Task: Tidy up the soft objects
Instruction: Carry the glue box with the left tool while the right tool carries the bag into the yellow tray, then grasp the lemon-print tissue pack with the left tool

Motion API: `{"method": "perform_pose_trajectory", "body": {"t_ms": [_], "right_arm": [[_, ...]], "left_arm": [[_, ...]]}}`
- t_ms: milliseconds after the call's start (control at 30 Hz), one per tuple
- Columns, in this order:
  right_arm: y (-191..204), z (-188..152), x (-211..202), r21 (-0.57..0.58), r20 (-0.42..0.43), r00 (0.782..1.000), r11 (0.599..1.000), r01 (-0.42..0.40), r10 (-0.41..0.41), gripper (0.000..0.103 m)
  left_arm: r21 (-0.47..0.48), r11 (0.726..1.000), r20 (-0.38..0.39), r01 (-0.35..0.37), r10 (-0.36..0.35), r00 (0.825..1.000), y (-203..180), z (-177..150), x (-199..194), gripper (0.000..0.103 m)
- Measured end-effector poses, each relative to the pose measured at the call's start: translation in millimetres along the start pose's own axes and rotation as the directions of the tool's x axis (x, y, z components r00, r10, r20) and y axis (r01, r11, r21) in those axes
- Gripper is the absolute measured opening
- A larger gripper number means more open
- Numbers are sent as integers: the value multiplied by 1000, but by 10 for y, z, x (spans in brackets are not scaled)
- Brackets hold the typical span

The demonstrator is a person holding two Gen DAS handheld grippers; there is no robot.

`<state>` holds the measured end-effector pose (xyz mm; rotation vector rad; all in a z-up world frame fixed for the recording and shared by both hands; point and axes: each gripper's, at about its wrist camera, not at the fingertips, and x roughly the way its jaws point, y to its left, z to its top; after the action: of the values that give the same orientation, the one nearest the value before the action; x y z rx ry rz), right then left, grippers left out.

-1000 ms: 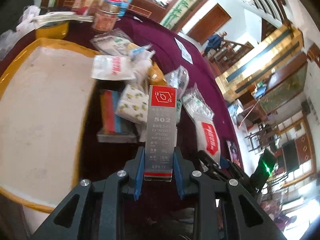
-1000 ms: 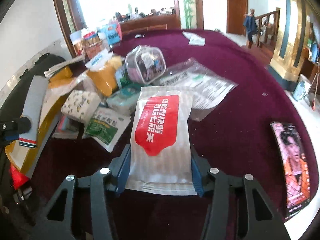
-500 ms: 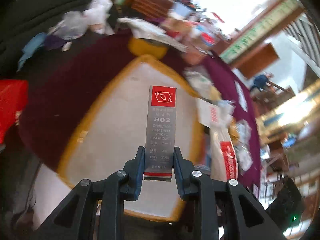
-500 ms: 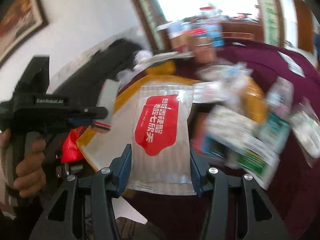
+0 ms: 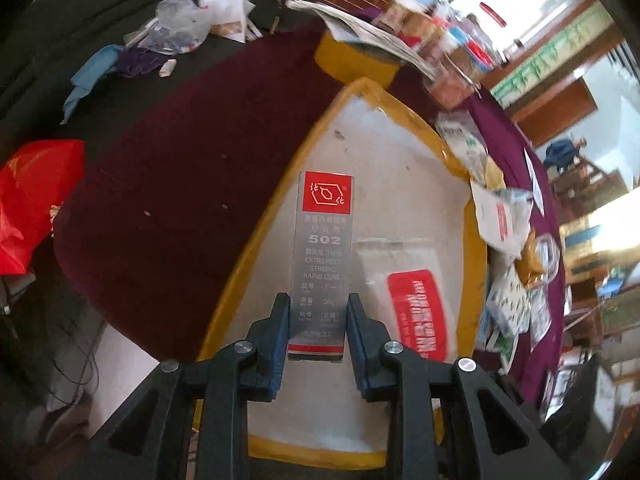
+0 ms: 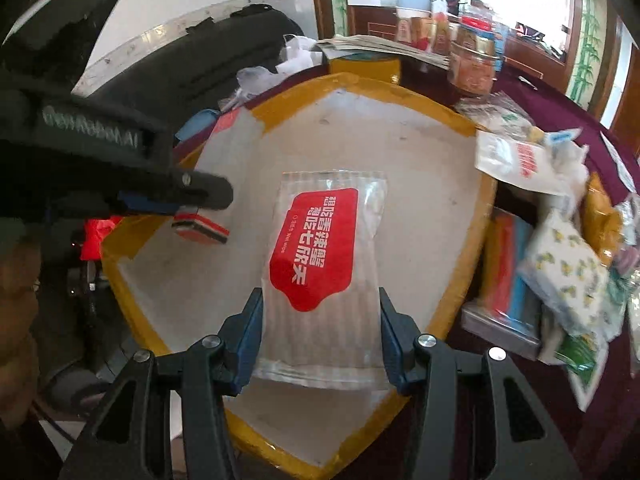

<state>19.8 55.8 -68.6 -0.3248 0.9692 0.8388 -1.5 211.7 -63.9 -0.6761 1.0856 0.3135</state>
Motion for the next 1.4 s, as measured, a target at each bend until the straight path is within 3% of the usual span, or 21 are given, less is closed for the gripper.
{"method": "perform_pose_trajectory", "body": {"t_ms": [233,333,400,500,600,733,900,1000,1167,1400], "right_arm": [[-14,17,13,-38,-17,1000,999,26,-27,56],[17,24,35,-45,-1,1000,999,18,-18,59],[11,18,33,-38,11,1000,999,13,-13,62],[5,-2,-12,-31,34,999,1000,5,-4,70],[-27,-35,-159,-21,90,995,999,-38,39,77],[-97,-102,-392,-21,160,986,998,-54,57,80],[-469,-313,-722,49,231,965,990,-135,120,80],[-727,-484,-856,105,248,964,986,-131,101,80],[-1243,-817,-876,258,217,976,962,-89,32,80],[-1701,-1036,-912,366,215,975,930,-30,-54,80]], "left_arm": [[114,989,-39,-91,96,995,-156,-69,106,29],[133,987,-68,-90,100,993,-154,-79,142,30],[115,989,-84,-87,97,992,-127,-58,159,43],[115,989,-60,-90,97,993,-152,-57,85,59],[121,988,-19,-92,95,995,-205,-69,-44,67],[145,987,55,-72,65,996,-339,-109,-265,68],[223,975,162,-14,-23,987,-694,-265,-456,78],[280,957,124,75,-113,986,-941,-411,-381,81],[327,931,24,162,-179,983,-1341,-575,-148,81],[374,916,-23,141,-143,989,-1801,-547,246,83]]}}
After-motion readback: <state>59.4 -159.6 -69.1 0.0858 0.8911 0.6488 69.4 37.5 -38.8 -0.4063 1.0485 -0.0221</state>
